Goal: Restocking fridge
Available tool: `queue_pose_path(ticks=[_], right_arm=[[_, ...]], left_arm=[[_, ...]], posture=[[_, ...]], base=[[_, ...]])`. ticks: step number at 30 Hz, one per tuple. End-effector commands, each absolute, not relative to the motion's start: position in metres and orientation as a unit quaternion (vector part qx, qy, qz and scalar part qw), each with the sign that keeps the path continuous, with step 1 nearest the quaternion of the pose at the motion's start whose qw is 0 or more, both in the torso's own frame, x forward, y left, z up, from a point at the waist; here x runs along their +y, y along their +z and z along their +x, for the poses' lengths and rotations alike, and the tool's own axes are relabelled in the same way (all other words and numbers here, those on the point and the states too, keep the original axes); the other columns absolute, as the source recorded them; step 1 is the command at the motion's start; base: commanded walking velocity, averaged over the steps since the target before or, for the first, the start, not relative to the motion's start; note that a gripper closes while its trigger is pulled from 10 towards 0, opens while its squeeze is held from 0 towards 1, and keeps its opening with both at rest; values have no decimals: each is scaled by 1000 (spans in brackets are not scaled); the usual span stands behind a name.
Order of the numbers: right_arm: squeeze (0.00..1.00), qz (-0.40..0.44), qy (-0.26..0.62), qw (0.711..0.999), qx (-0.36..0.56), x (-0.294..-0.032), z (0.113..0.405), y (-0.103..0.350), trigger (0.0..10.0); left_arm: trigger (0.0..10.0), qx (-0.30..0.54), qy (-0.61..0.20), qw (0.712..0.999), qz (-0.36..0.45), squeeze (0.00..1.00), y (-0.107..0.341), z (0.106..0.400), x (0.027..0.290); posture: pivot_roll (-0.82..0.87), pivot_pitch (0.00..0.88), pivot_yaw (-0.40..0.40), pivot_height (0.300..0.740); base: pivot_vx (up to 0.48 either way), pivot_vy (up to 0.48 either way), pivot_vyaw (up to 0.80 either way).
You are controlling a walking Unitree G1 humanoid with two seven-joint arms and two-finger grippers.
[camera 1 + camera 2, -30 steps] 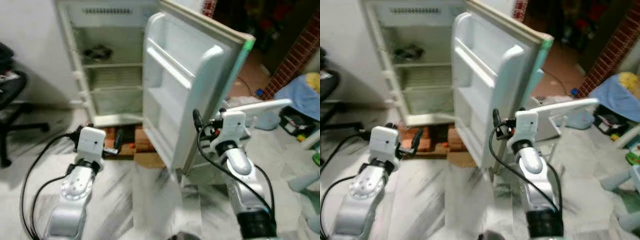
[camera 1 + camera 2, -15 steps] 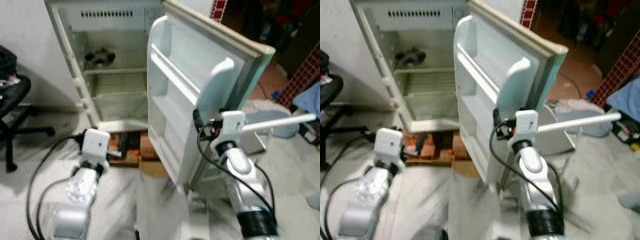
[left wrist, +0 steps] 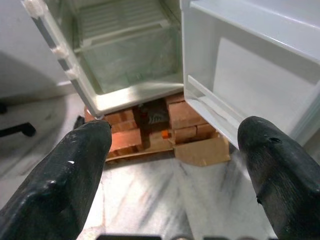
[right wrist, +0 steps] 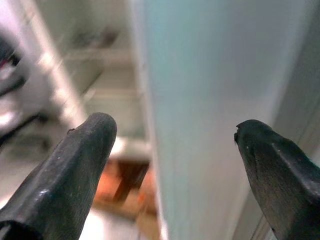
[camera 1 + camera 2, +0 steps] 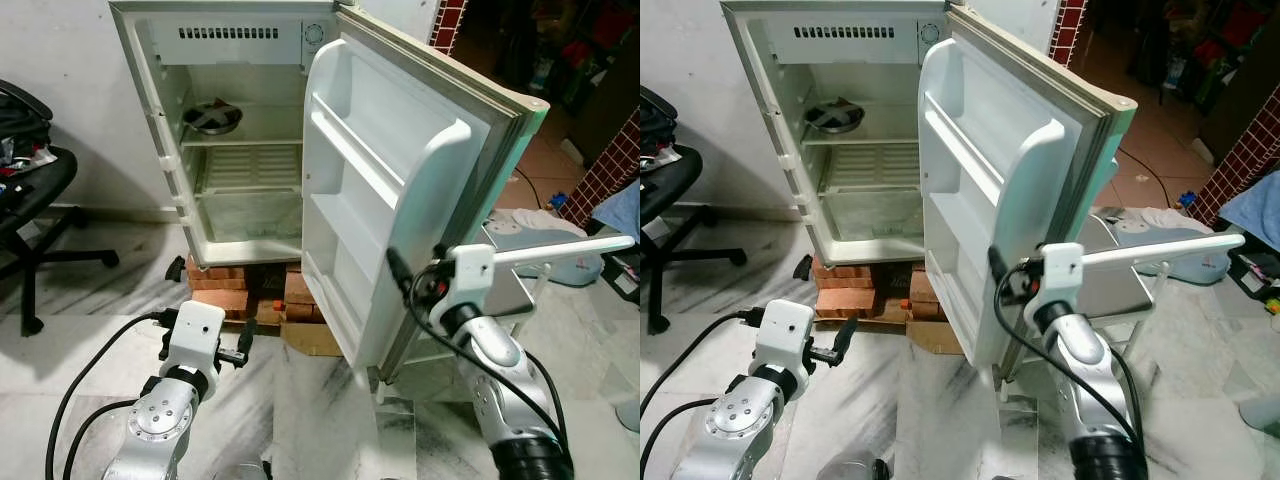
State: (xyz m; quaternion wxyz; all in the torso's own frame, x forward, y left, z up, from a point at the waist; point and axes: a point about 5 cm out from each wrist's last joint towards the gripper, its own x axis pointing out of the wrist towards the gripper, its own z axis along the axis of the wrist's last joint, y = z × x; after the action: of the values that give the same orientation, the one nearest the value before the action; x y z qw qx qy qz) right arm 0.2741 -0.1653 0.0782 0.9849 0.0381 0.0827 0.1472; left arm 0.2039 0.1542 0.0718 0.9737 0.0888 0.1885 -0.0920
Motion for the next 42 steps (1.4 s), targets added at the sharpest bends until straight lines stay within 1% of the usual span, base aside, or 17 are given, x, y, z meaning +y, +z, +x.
queue_pose_path(ticks=[1, 4, 7, 12, 15, 16, 17, 19, 20, 21, 22, 23, 27, 30, 35, 39, 42], right_arm=[[0, 7, 126, 985, 121, -185, 274, 66, 10000], [0, 0, 79, 990, 118, -208, 282, 69, 10000], [0, -2, 39, 998, 45, -228, 303, 103, 10000], [0, -7, 16, 1000, -5, -239, 319, 133, 10000], [0, 20, 29, 999, -31, -234, 329, 151, 10000], [0, 48, 58, 996, -38, -227, 331, 157, 10000], [0, 94, 126, 986, -52, -211, 332, 168, 10000], [0, 155, 212, 963, -54, -194, 326, 176, 10000], [0, 211, 315, 924, -56, -178, 313, 188, 10000], [0, 232, 379, 895, -46, -171, 301, 191, 10000], [0, 232, 379, 895, -46, -171, 301, 191, 10000], [0, 236, 408, 882, -30, -172, 293, 185, 10000], [0, 232, 308, 922, 21, -195, 300, 146, 10000], [0, 222, 270, 935, 52, -203, 295, 126, 10000], [0, 206, 269, 937, 84, -201, 287, 112, 10000], [0, 197, 262, 941, 82, -200, 289, 110, 10000], [0, 167, 222, 958, 77, -200, 294, 107, 10000]], left_arm=[[10000, 191, -97, 972, 92, 0, 75, 203, 153], [10000, 195, -100, 971, 94, 0, 74, 202, 153], [10000, 195, -104, 972, 83, 0, 74, 200, 153], [10000, 200, -112, 970, 86, 0, 74, 198, 150], [10000, 200, -115, 969, 90, 0, 73, 198, 150], [10000, 200, -116, 969, 91, 0, 73, 198, 150], [10000, 201, -117, 968, 92, 0, 73, 197, 151], [10000, 202, -117, 968, 93, 0, 73, 197, 151], [10000, 202, -116, 968, 92, 0, 73, 197, 151], [10000, 203, -116, 968, 92, 0, 73, 196, 152], [10000, 203, -116, 968, 92, 0, 73, 196, 152], [10000, 206, -115, 968, 91, 0, 73, 195, 151], [10000, 206, -112, 968, 89, 0, 72, 192, 150], [10000, 206, -107, 969, 85, 0, 72, 191, 150], [10000, 207, -107, 969, 85, 0, 72, 191, 151], [10000, 208, -107, 969, 86, 0, 71, 191, 151], [10000, 199, -99, 971, 90, 0, 73, 195, 154]], posture=[[161, 0, -43, 740], [163, 0, -43, 740], [162, 0, -41, 740], [167, 0, -41, 740], [169, 0, -41, 740], [170, 0, -41, 740], [171, 0, -41, 740], [171, 0, -40, 740], [171, 0, -41, 740], [170, 0, -43, 740], [170, 0, -43, 740], [172, 0, -46, 740], [177, 8, -57, 740], [181, 9, -60, 740], [183, 8, -57, 740], [181, 8, -54, 740], [178, 9, -52, 740]], base=[[0, 0, 0], [0, 0, 0], [0, 0, 0], [0, 0, 0], [0, 0, 0], [0, 0, 0], [0, 0, 0], [0, 0, 0], [0, 0, 0], [0, 0, 0], [0, 0, 0], [0, 0, 0], [0, 0, 0], [0, 0, 0], [0, 0, 0], [0, 0, 0], [0, 0, 0]])
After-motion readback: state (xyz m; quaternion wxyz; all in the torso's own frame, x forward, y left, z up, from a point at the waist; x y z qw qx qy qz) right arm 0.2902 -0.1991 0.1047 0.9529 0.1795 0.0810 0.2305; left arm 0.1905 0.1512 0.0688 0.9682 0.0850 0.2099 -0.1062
